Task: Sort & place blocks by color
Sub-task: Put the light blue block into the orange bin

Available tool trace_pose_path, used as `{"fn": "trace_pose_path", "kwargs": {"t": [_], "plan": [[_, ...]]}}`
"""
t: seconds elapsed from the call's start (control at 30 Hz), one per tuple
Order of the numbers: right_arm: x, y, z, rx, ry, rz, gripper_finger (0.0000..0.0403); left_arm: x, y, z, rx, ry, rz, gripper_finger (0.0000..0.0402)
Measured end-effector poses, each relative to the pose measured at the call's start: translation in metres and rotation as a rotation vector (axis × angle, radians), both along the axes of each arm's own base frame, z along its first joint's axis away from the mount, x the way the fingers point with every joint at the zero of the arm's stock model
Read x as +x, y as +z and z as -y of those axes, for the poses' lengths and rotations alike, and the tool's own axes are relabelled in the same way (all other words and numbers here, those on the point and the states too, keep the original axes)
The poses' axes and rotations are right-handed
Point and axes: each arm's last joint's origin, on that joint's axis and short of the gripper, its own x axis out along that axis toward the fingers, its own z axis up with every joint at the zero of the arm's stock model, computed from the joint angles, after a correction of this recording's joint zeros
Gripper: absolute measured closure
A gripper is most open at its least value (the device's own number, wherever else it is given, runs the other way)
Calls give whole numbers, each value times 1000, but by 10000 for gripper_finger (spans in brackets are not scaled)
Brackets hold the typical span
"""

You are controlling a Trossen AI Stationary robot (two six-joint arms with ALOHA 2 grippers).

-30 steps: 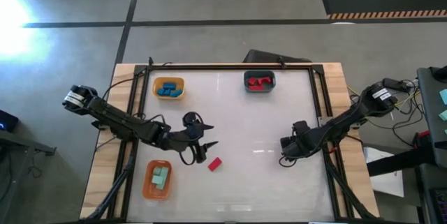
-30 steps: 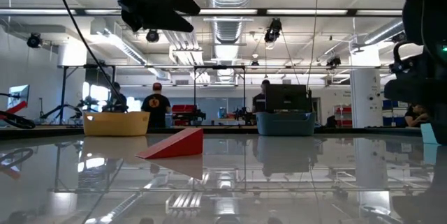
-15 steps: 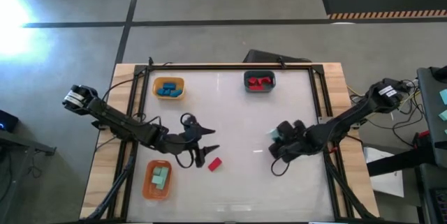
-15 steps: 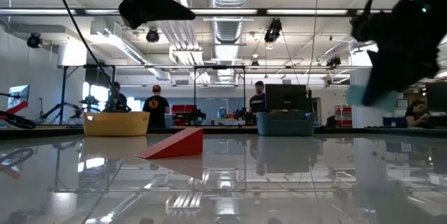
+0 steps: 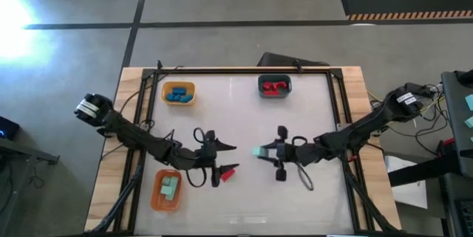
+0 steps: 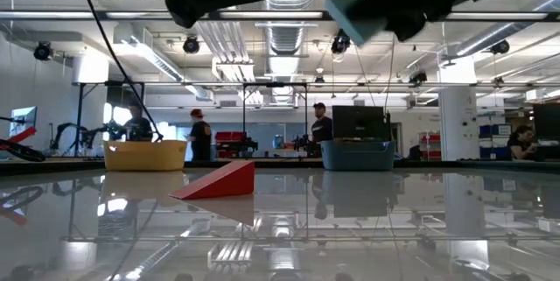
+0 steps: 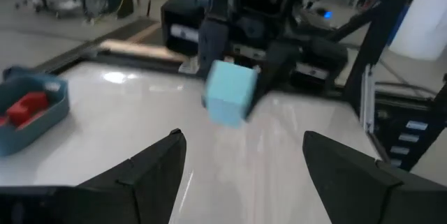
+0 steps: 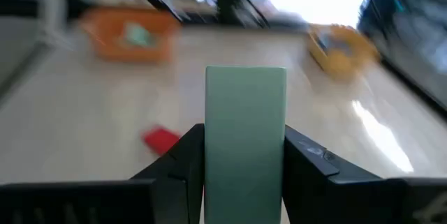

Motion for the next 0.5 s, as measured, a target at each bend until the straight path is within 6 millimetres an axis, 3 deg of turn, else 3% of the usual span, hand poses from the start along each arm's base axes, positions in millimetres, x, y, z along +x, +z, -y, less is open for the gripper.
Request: {"fn": "trace_pose_path", "kwargs": {"t": [0.13, 0.33, 0.5], "plan": [[7, 1, -3, -25, 161, 114, 281, 10, -1, 5, 48, -11, 105, 130], [17, -5, 1, -38, 224, 153, 281, 25, -6, 11, 159, -1, 275, 130], [21, -8, 5, -29, 260, 151, 281, 35, -15, 15, 205, -12, 291, 130]]}}
